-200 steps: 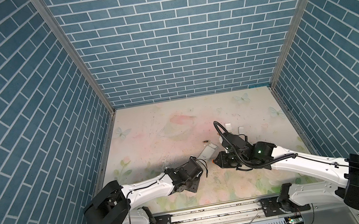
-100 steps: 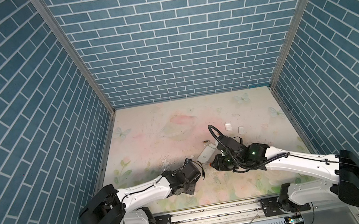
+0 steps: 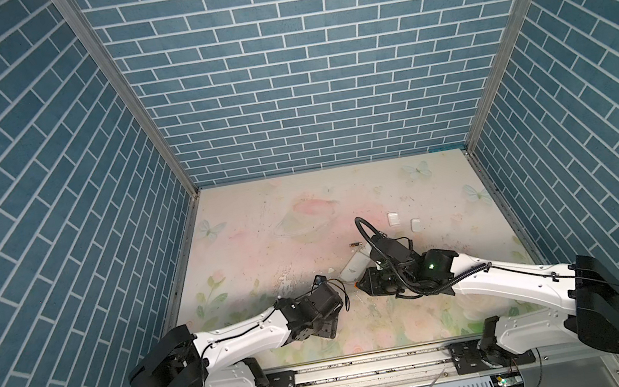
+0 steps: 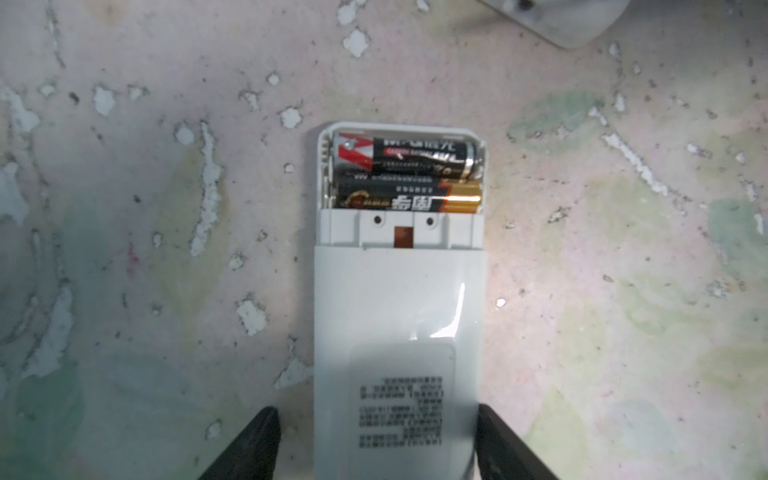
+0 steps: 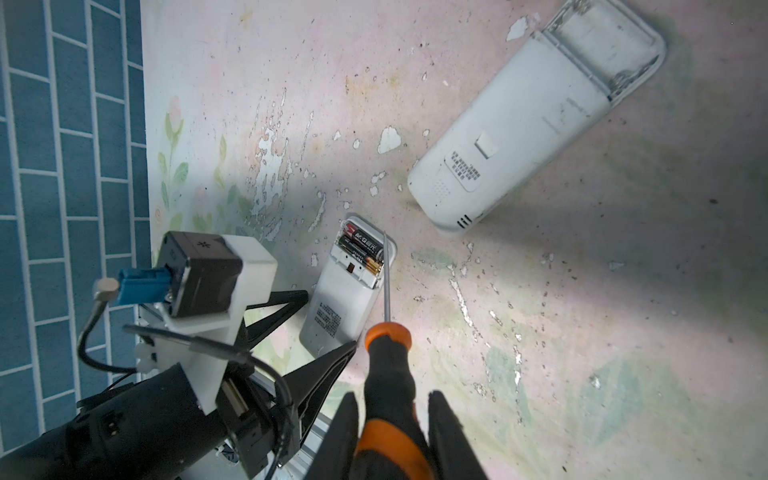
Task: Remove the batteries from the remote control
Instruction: 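Bring the screwdriver tip with the right gripper over the battery compartment, then insert the screwdriver tip beside the upper battery's end with the right gripper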
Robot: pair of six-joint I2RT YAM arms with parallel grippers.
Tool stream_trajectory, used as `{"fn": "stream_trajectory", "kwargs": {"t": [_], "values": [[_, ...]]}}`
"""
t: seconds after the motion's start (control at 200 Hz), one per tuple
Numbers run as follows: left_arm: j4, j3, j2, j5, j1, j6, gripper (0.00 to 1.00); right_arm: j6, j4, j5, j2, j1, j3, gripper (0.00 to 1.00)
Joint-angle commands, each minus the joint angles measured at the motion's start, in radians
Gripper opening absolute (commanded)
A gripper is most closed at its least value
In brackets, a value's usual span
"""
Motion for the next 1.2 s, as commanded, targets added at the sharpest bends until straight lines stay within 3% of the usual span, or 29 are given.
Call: {"fn": "stream_trajectory", "kwargs": {"t": [0.0,0.665,1.195], "values": [[-0.148,-0.065,0.014,0.022,-0.001,-0.049,0.75,0.038,0.014,-0.002,0.014,0.01,0.006,0.0],[-0.111,-0.093,-0.013,0.027,-0.006,-0.068,0.58,0.103,0.021,-0.014,0.016,0.065,-0.012,0.0],[-0.105,-0.104,-0.036,0.03,-0.009,-0.067,0.53,0.102,0.087,-0.015,0.091,0.071,0.008,0.0]]}}
